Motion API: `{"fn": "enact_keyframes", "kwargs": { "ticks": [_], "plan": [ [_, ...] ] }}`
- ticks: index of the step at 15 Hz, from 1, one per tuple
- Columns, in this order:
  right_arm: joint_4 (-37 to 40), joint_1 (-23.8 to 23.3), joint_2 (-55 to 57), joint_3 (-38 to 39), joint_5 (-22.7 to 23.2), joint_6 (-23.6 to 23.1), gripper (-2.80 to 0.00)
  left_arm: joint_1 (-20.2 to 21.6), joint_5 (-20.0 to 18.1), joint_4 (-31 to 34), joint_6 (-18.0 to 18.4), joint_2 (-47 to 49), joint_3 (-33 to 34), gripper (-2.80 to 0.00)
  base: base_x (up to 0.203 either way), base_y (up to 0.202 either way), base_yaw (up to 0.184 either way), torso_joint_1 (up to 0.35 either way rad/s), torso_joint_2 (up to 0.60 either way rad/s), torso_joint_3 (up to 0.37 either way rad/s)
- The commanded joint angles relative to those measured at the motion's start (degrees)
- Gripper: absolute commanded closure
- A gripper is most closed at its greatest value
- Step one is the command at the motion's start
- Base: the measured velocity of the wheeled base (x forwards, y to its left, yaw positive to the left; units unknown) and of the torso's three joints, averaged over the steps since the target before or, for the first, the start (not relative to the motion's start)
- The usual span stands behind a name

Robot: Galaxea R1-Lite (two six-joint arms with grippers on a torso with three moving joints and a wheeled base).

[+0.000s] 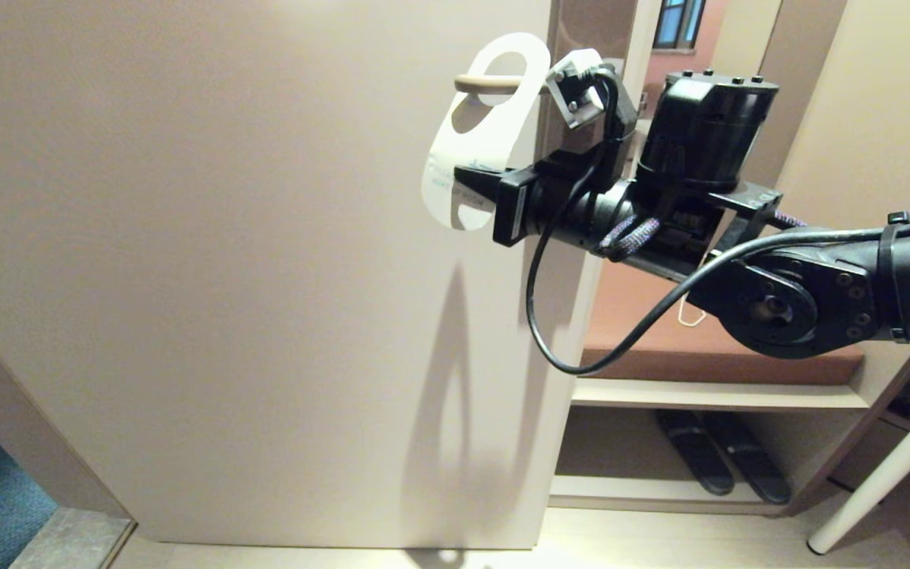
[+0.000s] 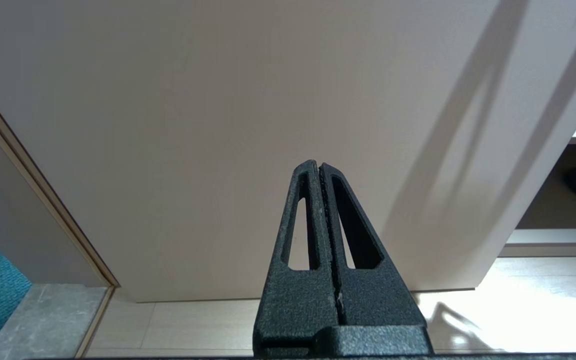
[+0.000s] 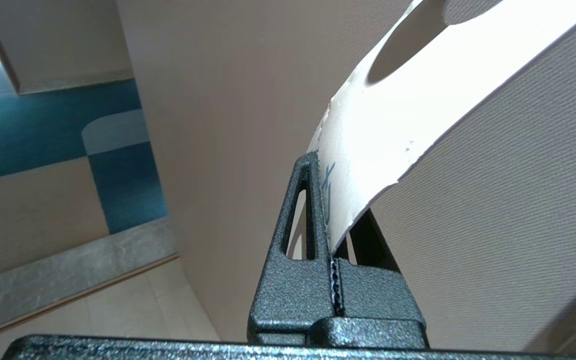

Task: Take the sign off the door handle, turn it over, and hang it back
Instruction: Take down the sign

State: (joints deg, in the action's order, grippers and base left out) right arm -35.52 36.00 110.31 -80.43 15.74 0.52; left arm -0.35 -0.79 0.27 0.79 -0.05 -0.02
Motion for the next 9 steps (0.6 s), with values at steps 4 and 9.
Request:
{"fn": "enact_keyframes", "kwargs": {
  "ticks": [4, 9],
  "plan": [
    [-0.01, -1.42, 1.55, -0.16, -2.21, -0.08, 0.0, 0.0, 0.08, 0.0, 0.0, 0.05, 0.02, 0.0, 0.0, 0.0, 0.0, 0.0, 0.0, 0.0],
    [0.02, -1.46, 3.15, -0.25, -4.02, -0.5, 0.0, 0.0, 0.0, 0.0, 0.0, 0.05, 0.02, 0.0, 0.0, 0.0, 0.0, 0.0, 0.0, 0.0]
  ]
}}
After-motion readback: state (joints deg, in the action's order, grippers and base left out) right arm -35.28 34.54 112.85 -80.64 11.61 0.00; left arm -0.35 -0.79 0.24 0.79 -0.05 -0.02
